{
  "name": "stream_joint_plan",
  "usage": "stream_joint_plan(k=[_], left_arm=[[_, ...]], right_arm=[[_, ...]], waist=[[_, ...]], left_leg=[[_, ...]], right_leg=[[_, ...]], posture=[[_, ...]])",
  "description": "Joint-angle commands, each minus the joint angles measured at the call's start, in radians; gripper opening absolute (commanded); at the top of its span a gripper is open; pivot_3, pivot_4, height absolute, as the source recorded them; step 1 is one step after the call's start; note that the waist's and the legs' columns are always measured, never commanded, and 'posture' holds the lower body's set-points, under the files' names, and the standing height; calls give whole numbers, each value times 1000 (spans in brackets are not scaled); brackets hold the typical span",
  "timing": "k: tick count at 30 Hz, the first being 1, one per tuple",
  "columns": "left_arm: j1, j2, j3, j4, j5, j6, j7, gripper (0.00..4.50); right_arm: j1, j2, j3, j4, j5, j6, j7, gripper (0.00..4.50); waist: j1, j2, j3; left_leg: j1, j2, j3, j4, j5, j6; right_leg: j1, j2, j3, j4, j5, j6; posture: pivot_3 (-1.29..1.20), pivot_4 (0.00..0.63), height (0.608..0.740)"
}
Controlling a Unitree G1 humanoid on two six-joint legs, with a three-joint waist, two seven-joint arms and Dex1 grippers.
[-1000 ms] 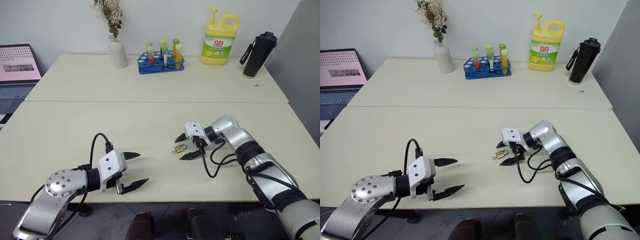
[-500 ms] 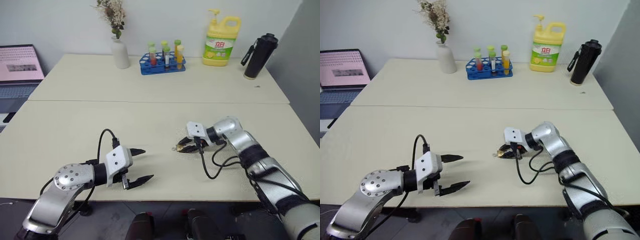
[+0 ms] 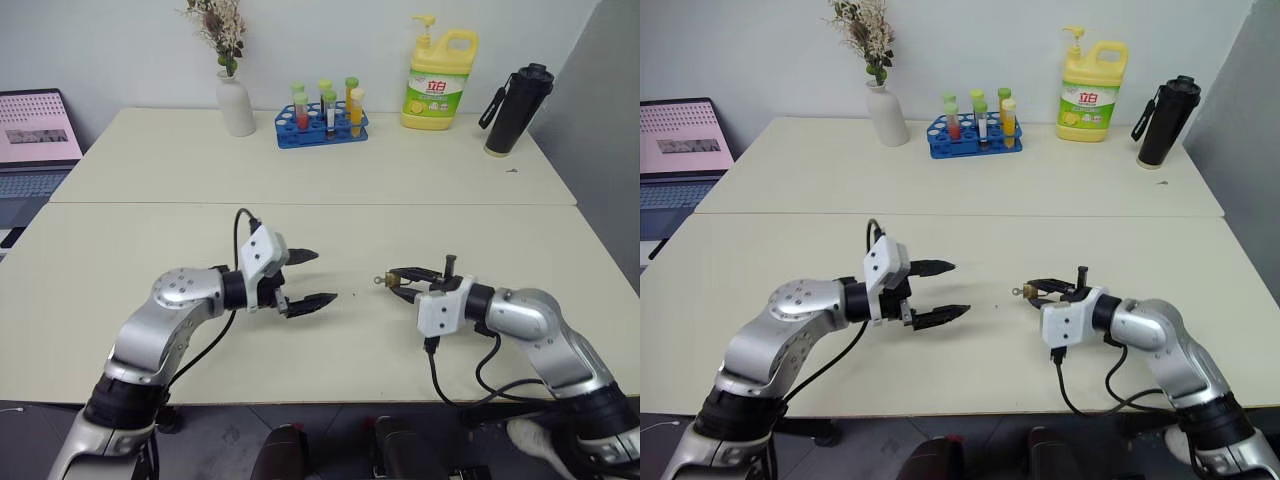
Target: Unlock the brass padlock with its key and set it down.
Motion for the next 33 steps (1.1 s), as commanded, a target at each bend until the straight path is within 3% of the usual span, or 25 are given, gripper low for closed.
stream_joint_plan(k=[1, 8, 20, 24, 33], left_arm=[[-70, -11, -22, 20, -19, 21, -41, 4500], [-136, -24, -70, 38, -13, 49, -79, 4500], [-241, -109, -67, 96, -42, 136, -69, 4500], [-244, -112, -65, 98, -45, 142, -74, 3622], [-263, -134, -98, 123, -31, 139, -73, 716]], right_arm=[[1, -14, -42, -33, -98, -106, -152, 937], [-40, -26, -32, 4, -142, -197, -262, 937], [-117, -36, -14, 86, -127, -290, -290, 937], [-121, -38, -14, 99, -121, -293, -290, 937], [-114, -31, -7, 84, -110, -288, -280, 937]], waist=[[0, 0, 0], [1, 0, 0], [2, 0, 0], [3, 0, 0], [3, 0, 0]], left_leg=[[0, 0, 0, 0, 0, 0], [0, 0, 0, 0, 0, 0], [0, 0, 1, 1, 0, 0], [0, 0, 0, 1, 0, 0], [0, 0, 0, 1, 0, 0]], right_leg=[[0, 0, 0, 0, 0, 0], [0, 1, 1, 0, 0, 0], [0, 1, 2, 0, 0, 0], [0, 1, 1, 0, 0, -1], [0, 1, 1, 0, 1, -1]], posture=[[0, 150, 740], [0, 150, 740], [0, 150, 740], [0, 150, 740], [0, 150, 740]])
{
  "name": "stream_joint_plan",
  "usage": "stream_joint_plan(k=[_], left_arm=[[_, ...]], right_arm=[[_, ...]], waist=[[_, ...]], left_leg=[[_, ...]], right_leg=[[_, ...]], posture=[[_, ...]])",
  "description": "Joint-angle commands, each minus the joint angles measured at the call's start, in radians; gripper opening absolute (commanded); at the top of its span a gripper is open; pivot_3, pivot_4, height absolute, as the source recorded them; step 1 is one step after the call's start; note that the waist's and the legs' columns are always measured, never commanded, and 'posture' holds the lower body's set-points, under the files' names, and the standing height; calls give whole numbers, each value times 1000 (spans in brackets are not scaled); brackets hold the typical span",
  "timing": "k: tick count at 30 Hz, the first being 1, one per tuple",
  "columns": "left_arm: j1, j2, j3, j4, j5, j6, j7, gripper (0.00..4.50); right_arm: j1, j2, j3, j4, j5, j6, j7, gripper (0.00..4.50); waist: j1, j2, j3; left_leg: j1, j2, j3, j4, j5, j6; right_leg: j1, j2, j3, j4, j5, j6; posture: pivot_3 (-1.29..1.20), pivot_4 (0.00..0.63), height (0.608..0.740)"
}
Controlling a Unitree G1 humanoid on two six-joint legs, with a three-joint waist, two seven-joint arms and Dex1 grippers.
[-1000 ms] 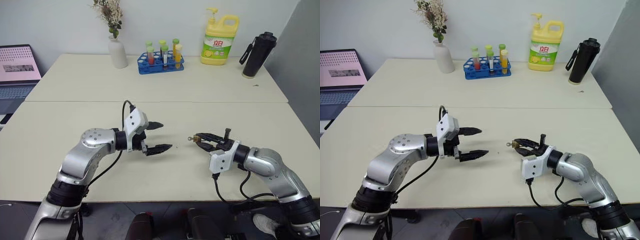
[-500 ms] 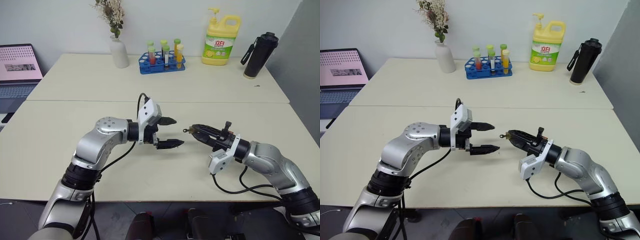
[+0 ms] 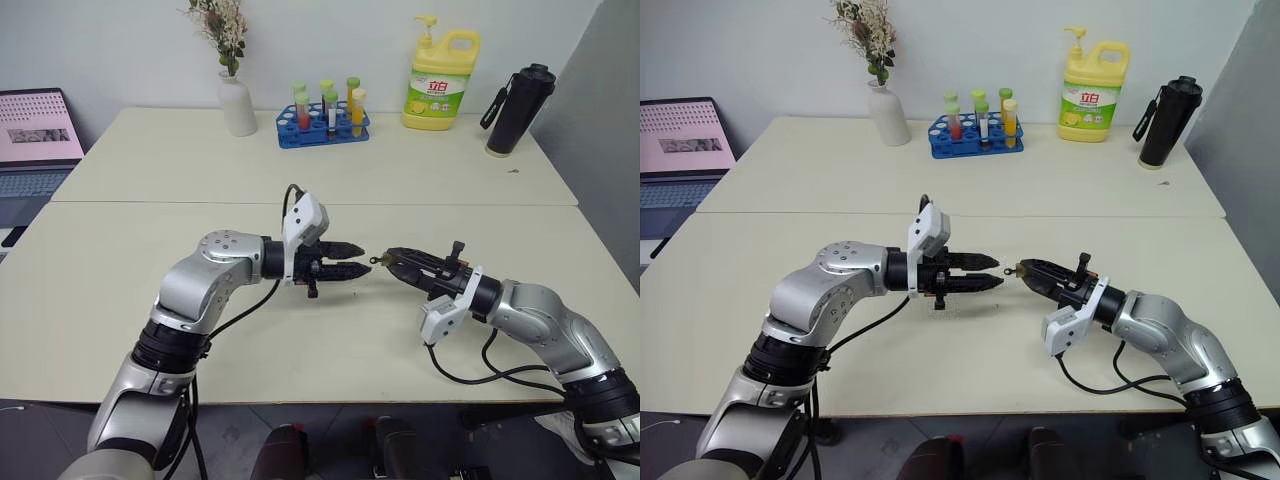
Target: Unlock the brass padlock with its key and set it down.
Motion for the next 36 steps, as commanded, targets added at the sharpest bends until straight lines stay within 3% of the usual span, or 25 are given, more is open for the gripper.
stream_joint_plan(k=[1, 2, 3, 19, 26, 36], left_arm=[[-35, -23, -25, 12, 15, -16, -2, 402], [-38, -30, -30, 19, 20, -19, 2, 60], [-40, -37, -36, 29, 26, -27, 4, 0], [-40, -75, -38, 72, 85, -142, -2, 0], [-8, -59, -90, 68, 206, -394, -49, 0], [6, -41, -147, 198, 424, -923, -54, 0]], right_arm=[[-11, -2, -6, -39, 31, -9, -1, 937], [-10, -2, -6, -42, 33, -7, 2, 937], [-8, -2, -5, -44, 37, -5, 5, 937], [3, -2, -3, -58, 68, 15, 34, 937], [-1, 1, 7, -54, 85, 22, 50, 937], [3, 8, 3, -55, 93, 28, 63, 937]], waist=[[0, 0, 0], [1, 0, 0], [1, 0, 0], [0, 0, 0], [0, 0, 0], [1, 0, 0]], left_leg=[[0, 0, 0, 0, 0, 0], [0, 0, 0, 0, 0, 0], [0, 0, 0, 0, 0, 0], [0, 0, 0, 1, 0, 0], [0, 0, 0, 1, 0, 0], [0, 0, 1, 1, 0, 0]], right_leg=[[0, 0, 0, 0, 0, 0], [0, 0, 0, 0, 0, 0], [0, 0, 0, 0, 0, 0], [0, 0, 0, 0, 0, -1], [0, 0, 0, 0, 1, -1], [0, 0, 1, 0, 1, -2]], posture=[[0, 150, 740], [0, 150, 740], [0, 150, 740], [0, 150, 740], [0, 150, 740], [0, 150, 740]])
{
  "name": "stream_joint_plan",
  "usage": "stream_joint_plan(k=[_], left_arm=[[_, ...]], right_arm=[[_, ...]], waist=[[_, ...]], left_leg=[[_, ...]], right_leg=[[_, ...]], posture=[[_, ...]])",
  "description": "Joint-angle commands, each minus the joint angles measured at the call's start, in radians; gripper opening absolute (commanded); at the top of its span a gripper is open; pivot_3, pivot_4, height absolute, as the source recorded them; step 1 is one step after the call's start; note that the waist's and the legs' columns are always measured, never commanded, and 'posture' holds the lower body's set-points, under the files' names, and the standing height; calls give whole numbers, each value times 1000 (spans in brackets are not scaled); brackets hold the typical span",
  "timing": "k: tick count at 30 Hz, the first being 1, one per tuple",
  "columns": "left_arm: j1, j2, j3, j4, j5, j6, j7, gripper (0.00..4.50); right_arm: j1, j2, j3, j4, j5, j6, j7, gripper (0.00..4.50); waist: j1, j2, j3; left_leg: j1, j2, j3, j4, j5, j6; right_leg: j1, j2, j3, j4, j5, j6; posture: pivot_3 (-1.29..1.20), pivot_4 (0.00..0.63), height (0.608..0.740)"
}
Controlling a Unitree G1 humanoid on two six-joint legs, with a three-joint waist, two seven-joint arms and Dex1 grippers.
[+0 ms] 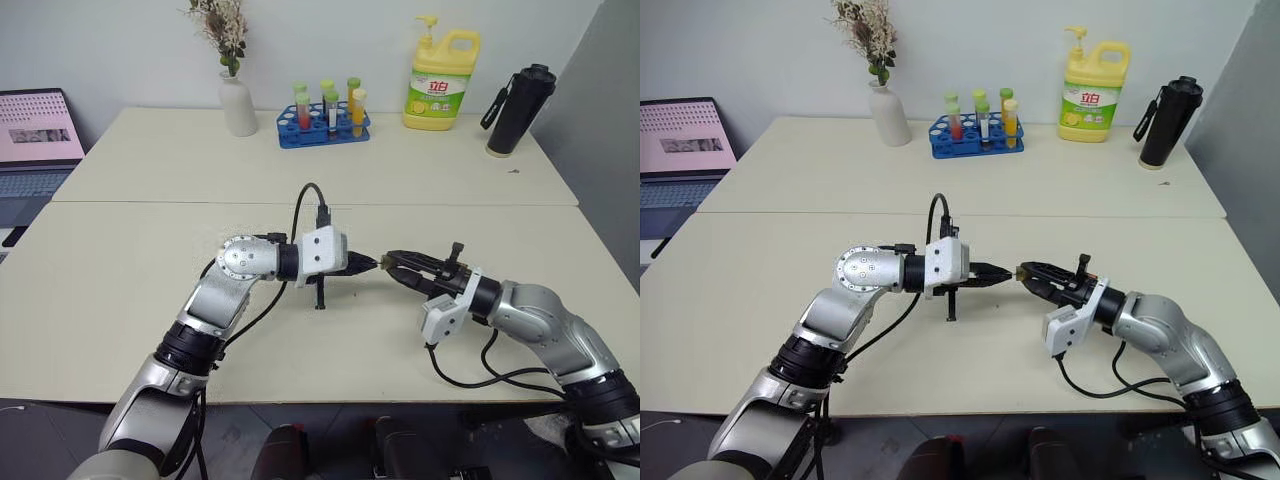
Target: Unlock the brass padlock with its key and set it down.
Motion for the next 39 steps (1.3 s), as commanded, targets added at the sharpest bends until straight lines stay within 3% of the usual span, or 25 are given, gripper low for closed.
stream_joint_plan(k=[1, 8, 15, 18, 23, 29, 39], left_arm=[[-14, -11, -32, 25, 47, -167, -4, 0], [-30, -20, -23, 84, 56, -246, -5, 0], [-21, -42, 8, 19, -70, -5, -38, 0], [-24, -39, 23, -33, -140, 161, -56, 608], [-10, -5, 89, -135, -308, 546, -34, 2195], [-5, -13, 156, -210, -438, 779, 40, 4099], [-46, -57, 142, -182, -444, 870, 111, 4116]], right_arm=[[-7, 8, -8, -52, 28, -1, -5, 937], [-6, 13, -11, -53, 28, 3, -7, 937], [-7, 15, -10, -54, 29, 6, -6, 937], [-6, 13, -12, -54, 31, 7, -6, 937], [-2, 5, -18, -49, 38, 8, -3, 937], [-5, 3, -16, -44, 42, 5, -3, 937], [-27, 9, -5, -35, 46, -20, -4, 937]], waist=[[0, 0, 0], [0, 0, 0], [0, 0, 0], [0, 0, 0], [-2, 0, 0], [-1, 0, 0], [0, 0, 0]], left_leg=[[0, 0, 0, 0, 0, 0], [0, 0, 0, 0, 0, 0], [0, 0, 0, 0, 0, 0], [0, 0, -1, 0, 0, 0], [-1, 0, -2, 2, 0, 0], [-1, 1, -3, 5, 0, 0], [-2, 0, -3, 11, 0, 0]], right_leg=[[0, 0, 0, 0, 0, 0], [0, 0, 0, 0, 0, 0], [0, 0, 0, 0, 0, 1], [0, 0, -1, 0, 0, 1], [0, 1, -1, 1, -1, 2], [0, 1, -2, 1, -1, 2], [2, 0, -1, 2, 0, 5]], posture=[[0, 150, 740], [0, 150, 740], [0, 150, 740], [0, 150, 740], [0, 150, 740], [0, 150, 740], [0, 150, 740]])
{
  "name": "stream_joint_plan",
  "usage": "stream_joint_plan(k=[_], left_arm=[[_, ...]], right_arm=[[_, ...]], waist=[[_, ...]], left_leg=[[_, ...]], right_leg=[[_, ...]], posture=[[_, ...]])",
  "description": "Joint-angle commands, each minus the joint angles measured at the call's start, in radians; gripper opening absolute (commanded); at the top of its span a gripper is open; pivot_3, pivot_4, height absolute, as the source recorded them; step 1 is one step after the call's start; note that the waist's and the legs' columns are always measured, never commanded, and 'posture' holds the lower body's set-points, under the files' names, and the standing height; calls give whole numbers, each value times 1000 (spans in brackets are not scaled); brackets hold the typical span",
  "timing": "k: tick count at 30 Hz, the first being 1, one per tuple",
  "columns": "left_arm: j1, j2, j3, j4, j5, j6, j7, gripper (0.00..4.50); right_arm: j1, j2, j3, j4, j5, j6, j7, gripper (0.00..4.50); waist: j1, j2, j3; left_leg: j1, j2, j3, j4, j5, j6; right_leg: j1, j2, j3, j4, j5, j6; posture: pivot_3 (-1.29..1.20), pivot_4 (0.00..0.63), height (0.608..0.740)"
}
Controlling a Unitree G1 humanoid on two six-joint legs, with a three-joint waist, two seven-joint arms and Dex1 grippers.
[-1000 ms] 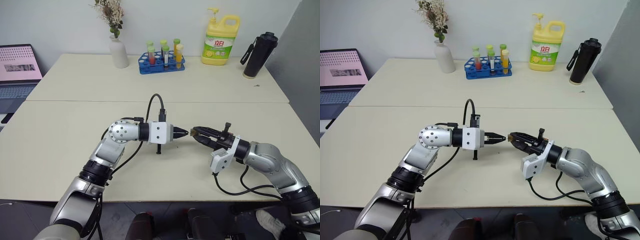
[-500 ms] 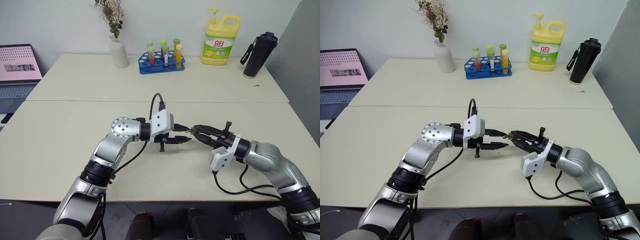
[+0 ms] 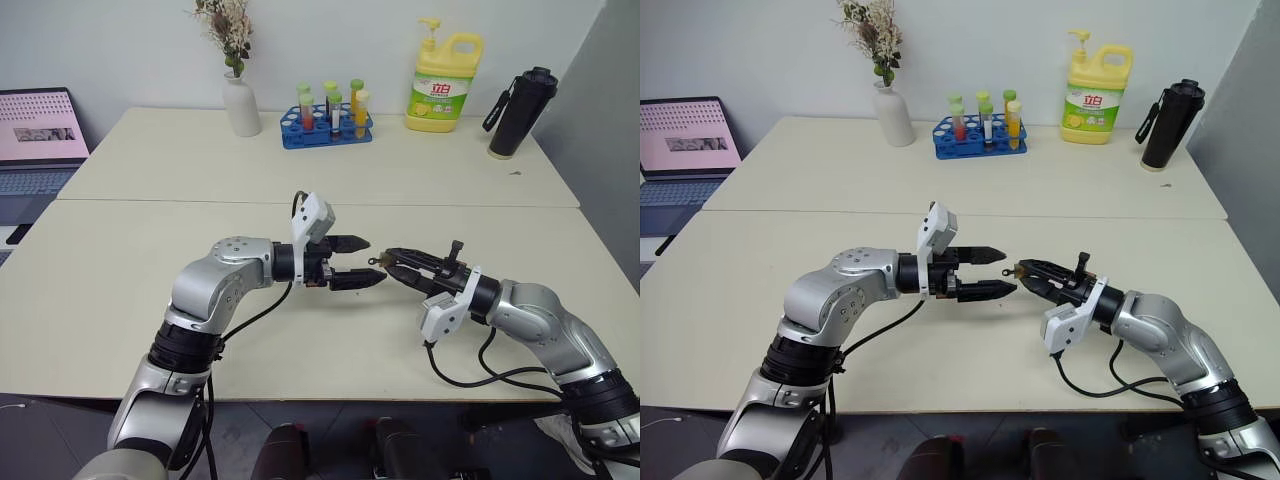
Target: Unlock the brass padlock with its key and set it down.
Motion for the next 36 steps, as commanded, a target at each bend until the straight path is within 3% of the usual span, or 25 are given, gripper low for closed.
stream_joint_plan(k=[1, 9, 21, 22, 29, 36], left_arm=[[-29, -15, -1, -10, -12, 2, 5, 4116], [-44, -34, -25, 17, 4, -13, 0, 4116], [-52, -44, -62, 40, 38, -43, -11, 314], [-53, -45, -62, 43, 42, -47, -10, 130], [-54, -46, -60, 55, 54, -62, -11, 137], [-54, -31, -57, 59, 50, -63, -32, 137]], right_arm=[[-18, 0, -4, -33, 25, -18, -4, 937], [-17, -4, -6, -34, 35, -29, 1, 937], [-11, -5, -10, -45, 38, -32, 8, 937], [-10, -5, -10, -45, 40, -34, 10, 937], [9, -8, -4, -39, 63, -13, 40, 937], [60, -46, -47, -73, 180, 78, 106, 3316]], waist=[[0, 0, 0], [0, 0, 0], [0, 0, 0], [0, 0, 0], [0, 0, 0], [0, 0, 0]], left_leg=[[0, 0, 0, 0, 0, 0], [0, 0, 0, 0, 0, 0], [0, 0, 0, 0, 0, 0], [0, 0, 0, 0, 0, 0], [0, 0, 0, 0, 0, 0], [0, 0, 0, 0, 0, 0]], right_leg=[[0, 0, 0, 0, 0, 0], [0, 0, 0, 0, 0, 0], [0, 0, 0, 0, 0, 0], [0, 0, 0, 0, 0, 0], [0, 0, 0, 0, 0, 0], [0, 0, 0, 0, 0, 0]], posture=[[0, 150, 740], [0, 150, 740], [0, 150, 740], [0, 150, 740], [0, 150, 740], [0, 150, 740]])
